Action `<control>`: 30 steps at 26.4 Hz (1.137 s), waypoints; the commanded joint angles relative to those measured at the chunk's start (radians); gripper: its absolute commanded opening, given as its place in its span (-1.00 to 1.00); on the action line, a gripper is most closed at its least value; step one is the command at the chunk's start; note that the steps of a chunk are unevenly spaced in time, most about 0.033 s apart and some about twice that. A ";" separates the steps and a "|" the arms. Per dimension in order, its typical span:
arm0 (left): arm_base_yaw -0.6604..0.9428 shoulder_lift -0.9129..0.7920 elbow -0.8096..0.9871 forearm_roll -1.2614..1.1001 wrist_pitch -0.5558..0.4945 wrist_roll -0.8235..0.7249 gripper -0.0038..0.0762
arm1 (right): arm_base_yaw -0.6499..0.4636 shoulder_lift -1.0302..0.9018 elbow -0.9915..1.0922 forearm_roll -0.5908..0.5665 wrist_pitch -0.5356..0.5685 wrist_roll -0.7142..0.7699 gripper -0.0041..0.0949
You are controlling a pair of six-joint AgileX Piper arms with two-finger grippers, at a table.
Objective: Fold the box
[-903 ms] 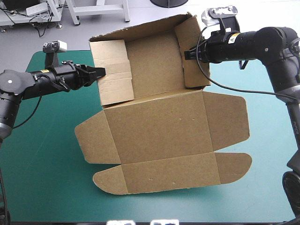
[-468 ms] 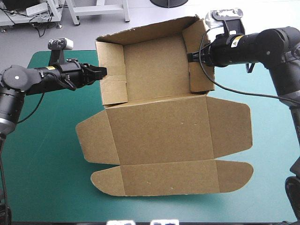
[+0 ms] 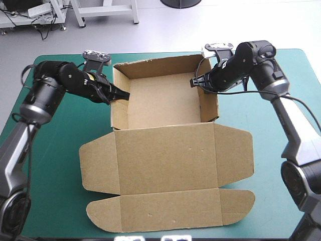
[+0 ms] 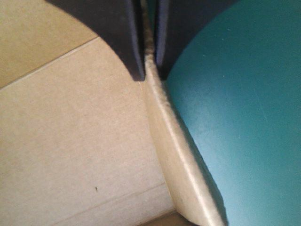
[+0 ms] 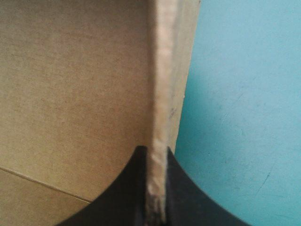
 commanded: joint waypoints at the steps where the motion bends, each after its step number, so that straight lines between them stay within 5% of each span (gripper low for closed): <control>1: -0.011 0.057 -0.034 0.048 -0.023 -0.037 -0.93 | 0.006 0.011 -0.004 0.043 -0.046 -0.028 -0.92; 13: -0.009 0.283 -0.046 0.257 0.049 -0.097 -0.93 | 0.006 0.195 -0.004 -0.003 -0.090 -0.102 -0.90; 20: -0.009 0.349 -0.144 0.215 0.145 -0.042 -0.84 | 0.006 0.200 -0.008 -0.045 -0.121 -0.187 -0.41; 23: -0.009 0.355 -0.194 0.146 0.153 -0.008 -0.66 | 0.006 0.200 -0.008 -0.052 -0.140 -0.213 -0.20; 28: -0.009 0.359 -0.320 0.043 0.153 0.022 0.24 | 0.006 0.200 -0.010 -0.087 -0.144 -0.240 -0.03; 30: -0.009 0.359 -0.356 0.054 0.153 0.004 0.36 | 0.006 0.198 -0.010 -0.083 -0.148 -0.240 -0.03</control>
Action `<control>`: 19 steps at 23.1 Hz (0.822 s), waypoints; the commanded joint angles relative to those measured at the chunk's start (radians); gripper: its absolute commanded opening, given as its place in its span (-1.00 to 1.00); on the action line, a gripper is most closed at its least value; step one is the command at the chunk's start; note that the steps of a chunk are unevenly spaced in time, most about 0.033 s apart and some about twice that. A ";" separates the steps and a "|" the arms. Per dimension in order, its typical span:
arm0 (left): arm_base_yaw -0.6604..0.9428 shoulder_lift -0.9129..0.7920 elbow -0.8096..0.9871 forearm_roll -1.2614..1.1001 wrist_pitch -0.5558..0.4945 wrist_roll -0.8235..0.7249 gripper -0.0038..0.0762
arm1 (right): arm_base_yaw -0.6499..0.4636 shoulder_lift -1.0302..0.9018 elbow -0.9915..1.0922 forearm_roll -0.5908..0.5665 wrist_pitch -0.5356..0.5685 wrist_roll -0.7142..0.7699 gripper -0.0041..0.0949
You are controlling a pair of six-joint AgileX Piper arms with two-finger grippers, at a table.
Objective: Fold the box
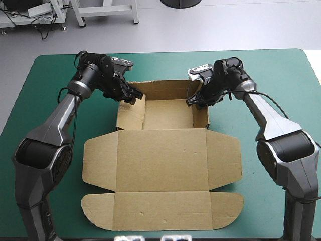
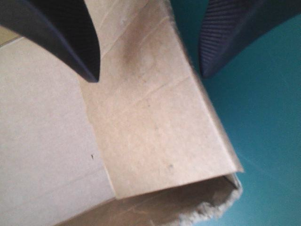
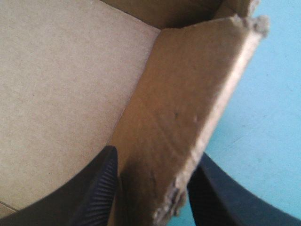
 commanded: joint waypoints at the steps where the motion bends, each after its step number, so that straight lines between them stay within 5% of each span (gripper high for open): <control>1: 0.000 -0.061 -0.070 -0.016 0.048 -0.014 0.36 | -0.003 -0.062 -0.030 -0.005 -0.037 -0.014 -0.03; 6: 0.000 -0.122 -0.151 -0.006 0.050 -0.014 0.36 | -0.005 -0.085 -0.091 -0.013 -0.026 -0.014 -0.03; 11: 0.000 -0.289 -0.151 -0.127 0.050 -0.066 0.32 | -0.005 -0.085 -0.272 -0.032 0.125 0.040 -0.03; 19: -0.002 -0.563 -0.035 -0.221 0.050 -0.003 0.25 | -0.005 -0.104 -0.286 -0.039 0.125 0.089 -0.04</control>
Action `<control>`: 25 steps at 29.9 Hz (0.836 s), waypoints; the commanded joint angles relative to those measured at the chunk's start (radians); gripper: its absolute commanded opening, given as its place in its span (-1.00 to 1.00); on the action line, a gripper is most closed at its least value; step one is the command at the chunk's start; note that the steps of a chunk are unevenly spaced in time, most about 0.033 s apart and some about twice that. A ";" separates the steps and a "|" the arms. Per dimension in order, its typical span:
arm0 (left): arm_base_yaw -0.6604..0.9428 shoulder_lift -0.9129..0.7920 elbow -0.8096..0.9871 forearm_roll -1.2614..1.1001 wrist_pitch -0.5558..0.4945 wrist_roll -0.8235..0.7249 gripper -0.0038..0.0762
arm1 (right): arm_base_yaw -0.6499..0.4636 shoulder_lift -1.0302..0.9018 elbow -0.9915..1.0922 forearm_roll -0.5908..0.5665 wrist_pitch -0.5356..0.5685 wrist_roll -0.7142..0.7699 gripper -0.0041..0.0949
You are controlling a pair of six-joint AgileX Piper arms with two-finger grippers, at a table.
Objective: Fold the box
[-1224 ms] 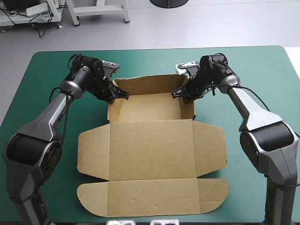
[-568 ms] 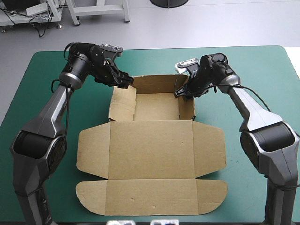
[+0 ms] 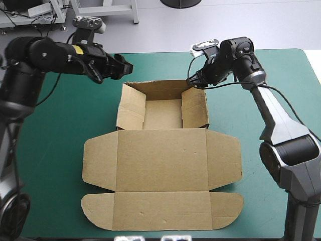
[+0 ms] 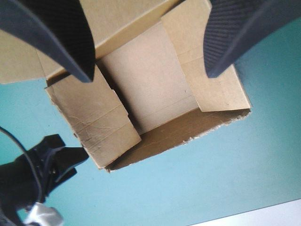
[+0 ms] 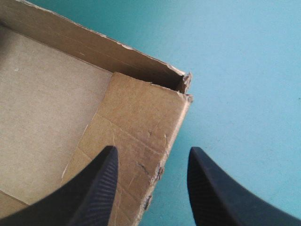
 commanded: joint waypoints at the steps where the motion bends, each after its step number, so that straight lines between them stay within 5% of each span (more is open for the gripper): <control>1: -0.004 -0.171 0.077 -0.003 0.034 0.016 0.24 | -0.005 -0.069 -0.033 -0.007 0.014 0.021 -0.04; 15: -0.004 -0.818 0.878 0.025 0.032 0.072 0.23 | -0.005 -0.061 0.061 -0.038 0.009 0.021 -0.04; 25: -0.004 -1.107 1.147 0.072 0.032 -0.002 0.23 | -0.005 0.034 0.068 0.106 0.013 0.021 -0.14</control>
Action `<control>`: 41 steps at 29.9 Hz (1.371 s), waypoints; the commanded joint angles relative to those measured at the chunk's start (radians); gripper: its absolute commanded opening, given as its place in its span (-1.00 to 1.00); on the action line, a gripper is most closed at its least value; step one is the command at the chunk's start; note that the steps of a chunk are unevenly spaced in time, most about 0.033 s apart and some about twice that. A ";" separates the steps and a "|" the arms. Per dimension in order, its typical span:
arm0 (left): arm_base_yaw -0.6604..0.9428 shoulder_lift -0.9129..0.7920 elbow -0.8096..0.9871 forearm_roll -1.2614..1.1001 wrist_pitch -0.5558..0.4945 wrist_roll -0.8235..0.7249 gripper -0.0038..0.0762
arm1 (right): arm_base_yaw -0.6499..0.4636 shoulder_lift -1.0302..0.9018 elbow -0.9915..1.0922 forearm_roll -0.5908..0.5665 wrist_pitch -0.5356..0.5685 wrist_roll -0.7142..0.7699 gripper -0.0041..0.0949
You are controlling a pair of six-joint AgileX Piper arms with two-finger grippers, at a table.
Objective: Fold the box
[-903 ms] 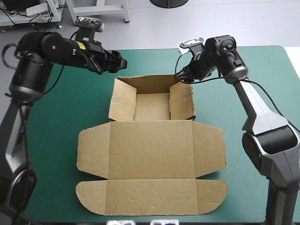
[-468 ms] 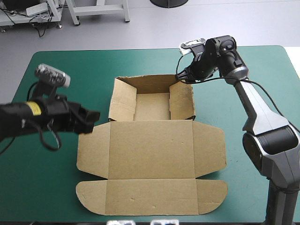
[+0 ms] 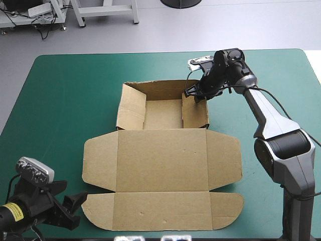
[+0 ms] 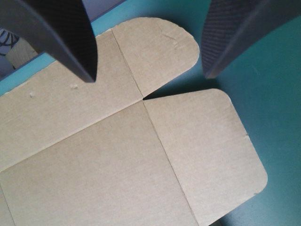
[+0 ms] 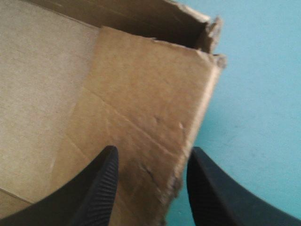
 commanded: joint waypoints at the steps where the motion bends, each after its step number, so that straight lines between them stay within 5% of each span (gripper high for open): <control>1: -0.004 -0.031 0.015 -0.017 0.031 -0.039 0.23 | -0.005 -0.030 -0.023 0.072 0.011 0.004 -0.22; 5: -0.004 -0.033 0.018 -0.017 0.031 -0.039 0.23 | -0.005 -0.013 -0.023 0.069 0.011 0.013 -0.97; 16: -0.004 -0.033 0.018 0.009 0.031 -0.037 0.23 | -0.138 -0.112 -0.029 -0.308 0.011 0.052 -0.93; 26: -0.004 -0.033 0.018 0.023 0.031 -0.035 0.23 | -0.588 -0.135 0.003 -0.240 0.007 0.033 -0.93; 30: -0.004 -0.033 0.018 0.030 0.031 -0.037 0.23 | -0.682 -0.105 0.044 -0.254 0.003 -0.040 -0.76; 36: -0.004 -0.028 0.018 0.032 0.031 -0.042 0.18 | -0.702 -0.049 0.054 -0.303 -0.013 -0.080 -0.10; 41: -0.004 -0.007 0.018 0.032 0.031 -0.051 0.16 | -0.702 -0.056 0.026 -0.305 0.001 -0.080 0.00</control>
